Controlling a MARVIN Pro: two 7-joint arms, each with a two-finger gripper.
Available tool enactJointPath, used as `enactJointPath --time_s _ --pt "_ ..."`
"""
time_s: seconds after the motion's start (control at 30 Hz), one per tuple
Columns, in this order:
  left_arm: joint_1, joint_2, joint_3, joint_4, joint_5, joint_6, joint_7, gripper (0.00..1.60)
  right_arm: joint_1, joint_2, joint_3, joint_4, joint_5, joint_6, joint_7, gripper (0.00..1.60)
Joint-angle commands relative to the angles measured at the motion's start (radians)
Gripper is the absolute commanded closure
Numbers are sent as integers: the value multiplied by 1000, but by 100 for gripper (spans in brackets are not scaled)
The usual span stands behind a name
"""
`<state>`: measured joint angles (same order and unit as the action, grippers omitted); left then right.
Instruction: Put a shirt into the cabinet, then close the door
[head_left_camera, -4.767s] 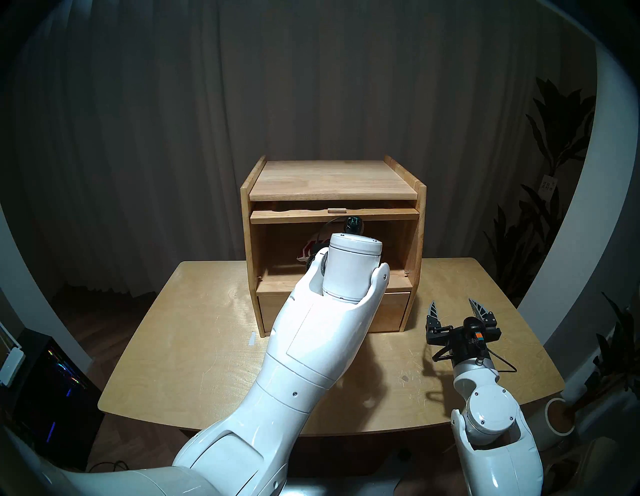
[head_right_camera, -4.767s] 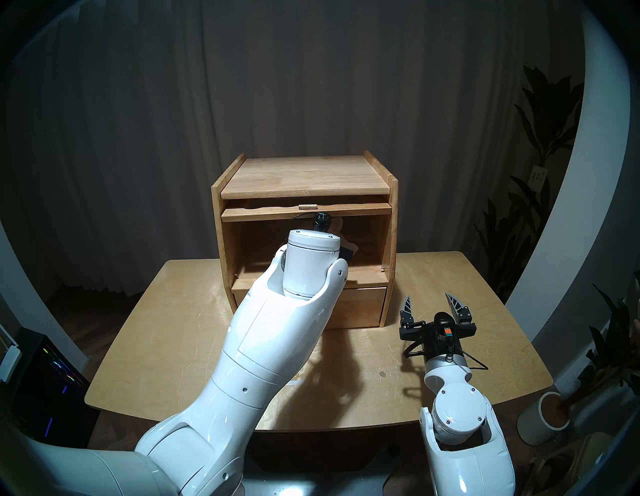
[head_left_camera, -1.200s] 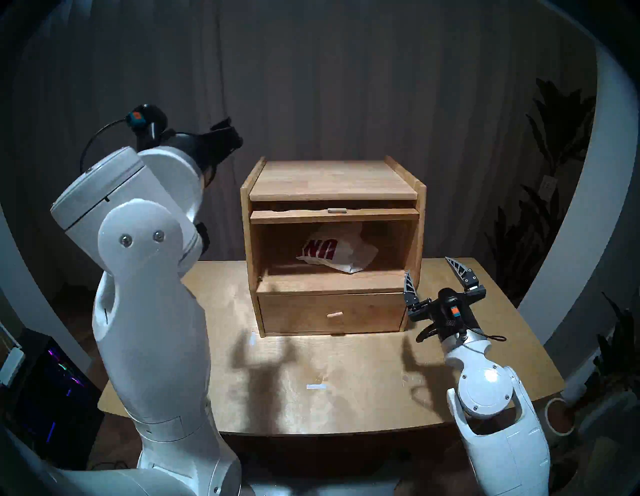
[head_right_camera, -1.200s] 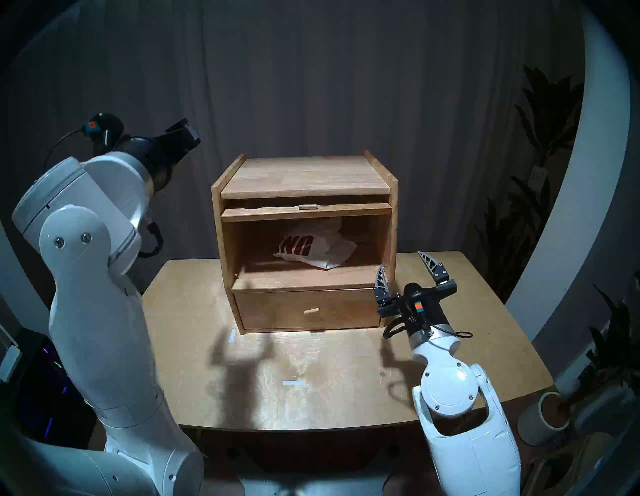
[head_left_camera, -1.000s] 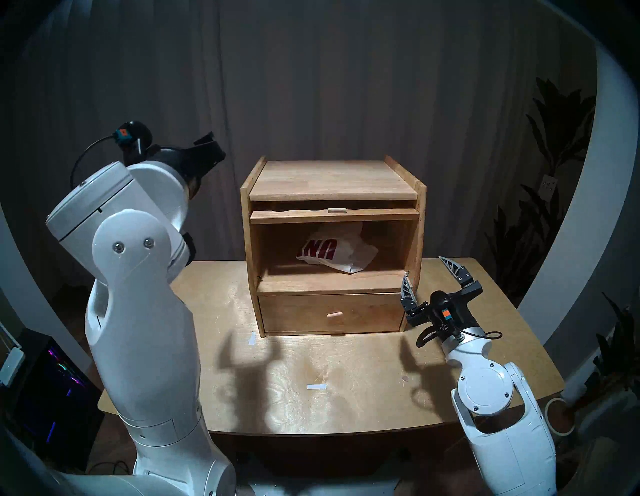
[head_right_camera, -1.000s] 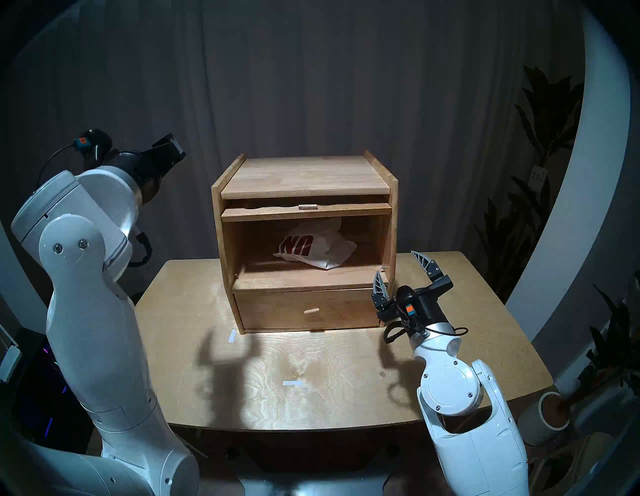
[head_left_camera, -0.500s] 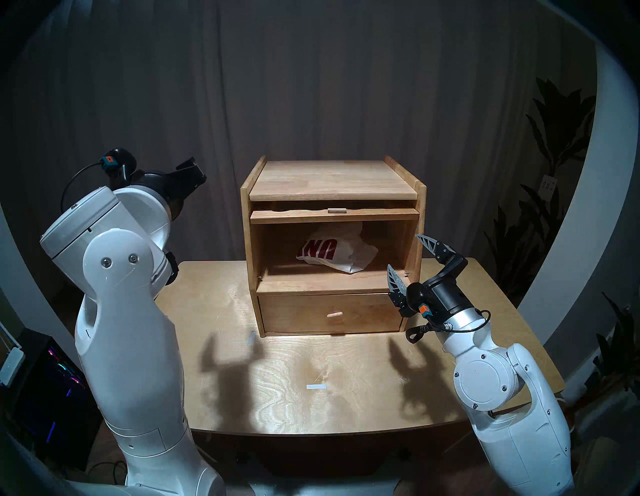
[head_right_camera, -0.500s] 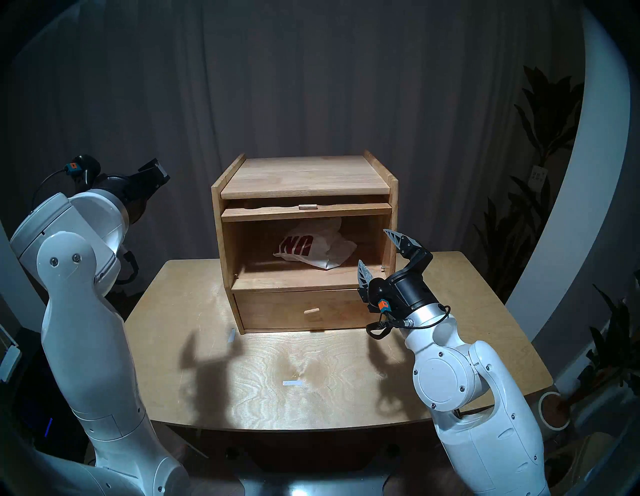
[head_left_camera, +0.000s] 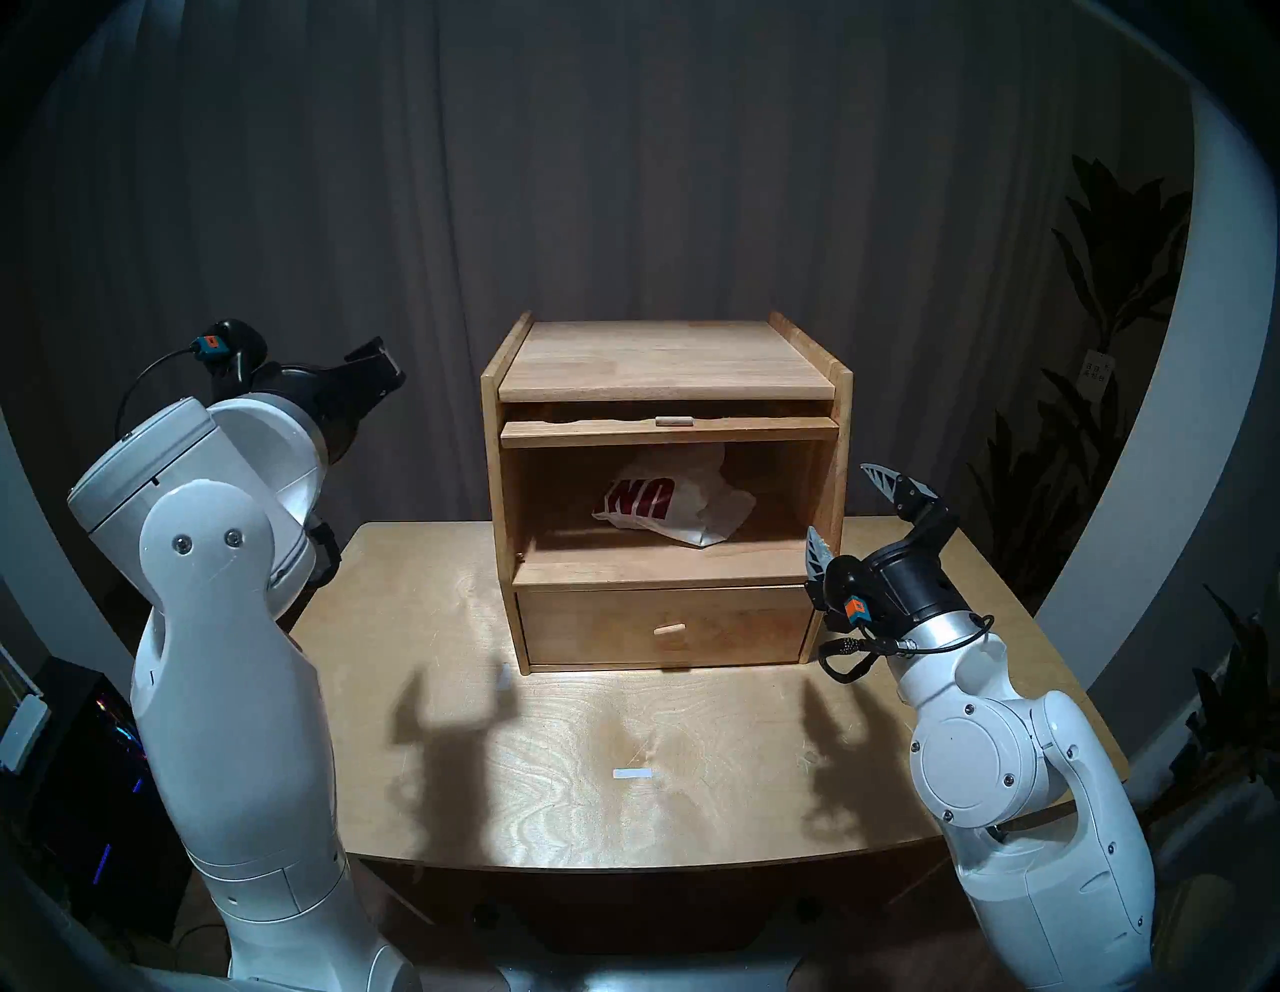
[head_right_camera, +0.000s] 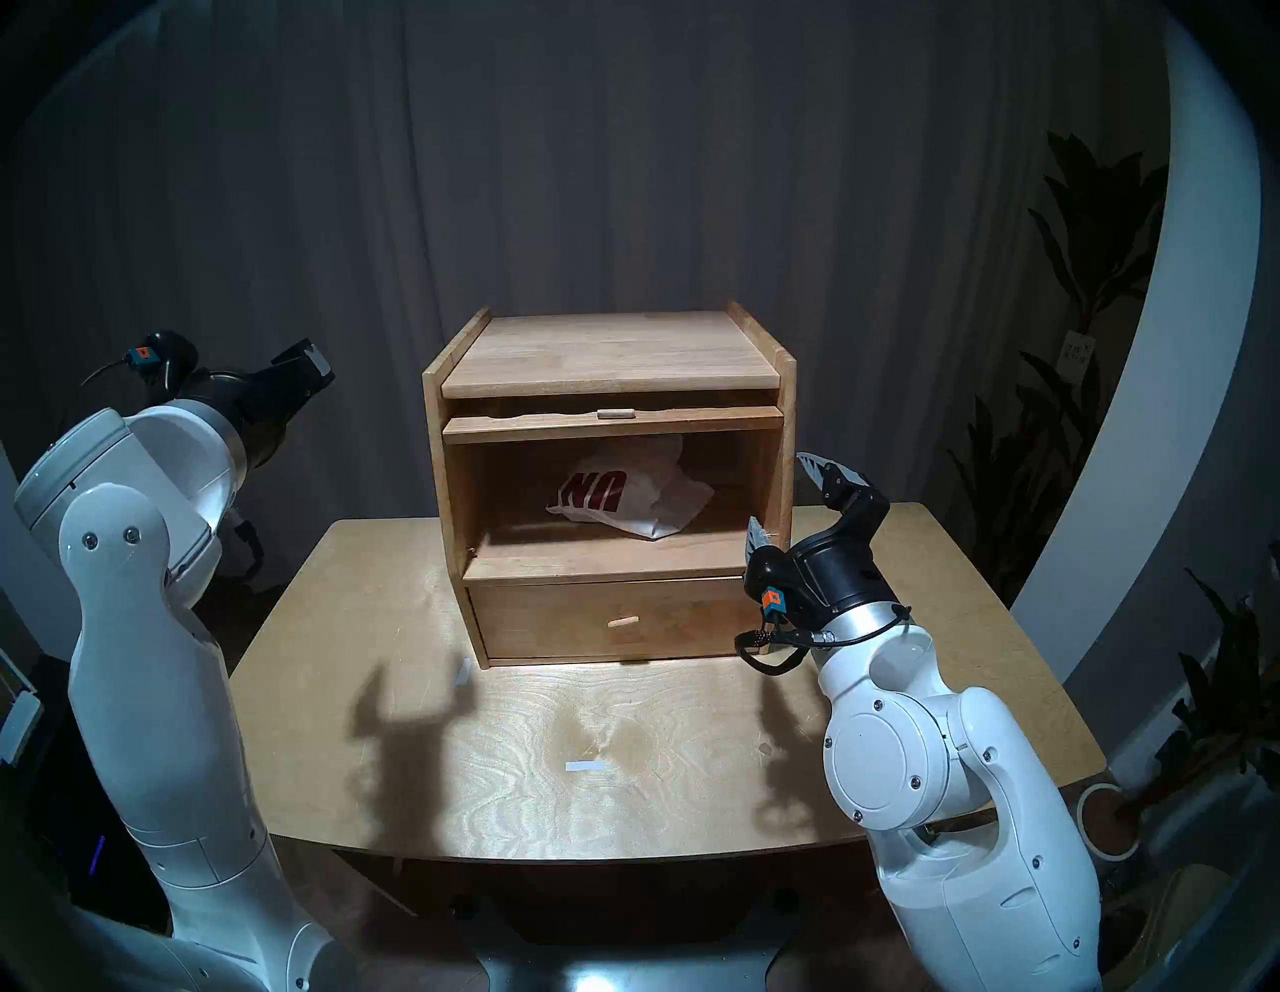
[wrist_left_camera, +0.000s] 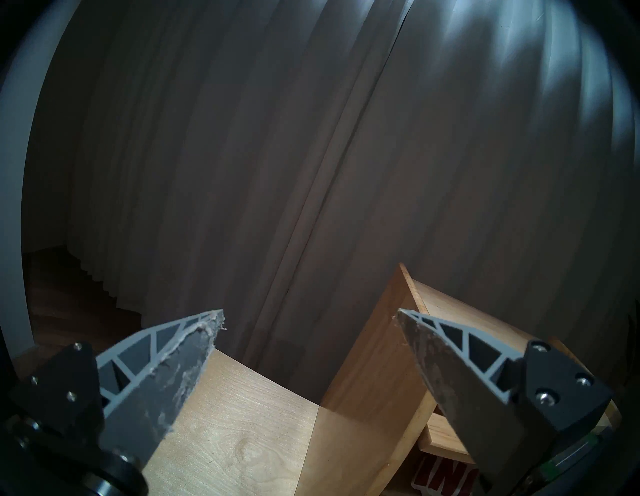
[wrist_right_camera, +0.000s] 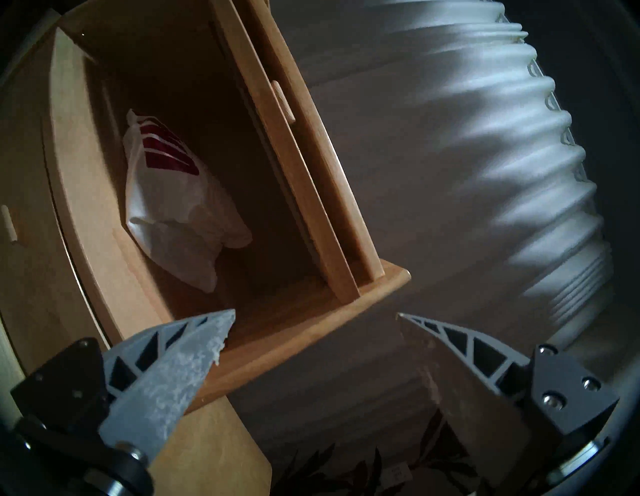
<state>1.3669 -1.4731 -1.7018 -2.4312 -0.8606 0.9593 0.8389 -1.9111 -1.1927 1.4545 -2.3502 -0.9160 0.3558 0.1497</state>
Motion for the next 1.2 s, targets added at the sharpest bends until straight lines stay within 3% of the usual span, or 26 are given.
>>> enactJointPath --time_s 0.0,0.2,0.4,0.53,1.17 --pt "-4 53 -17 -12 -52 1 -13 0 -4 2 -29 -54 -84 70 4 0" --pt "0 72 -29 -12 -87 1 -16 0 18 76 -47 -11 -202 86 29 0" --pt "4 99 -42 -12 -127 1 -18 0 99 112 -81 11 -308 84 65 0" --pt "7 122 -51 -12 -160 1 -19 0 152 74 -127 10 -318 85 94 0" --pt "26 242 -96 -12 -341 1 -6 0 322 48 -251 84 -463 128 216 0"
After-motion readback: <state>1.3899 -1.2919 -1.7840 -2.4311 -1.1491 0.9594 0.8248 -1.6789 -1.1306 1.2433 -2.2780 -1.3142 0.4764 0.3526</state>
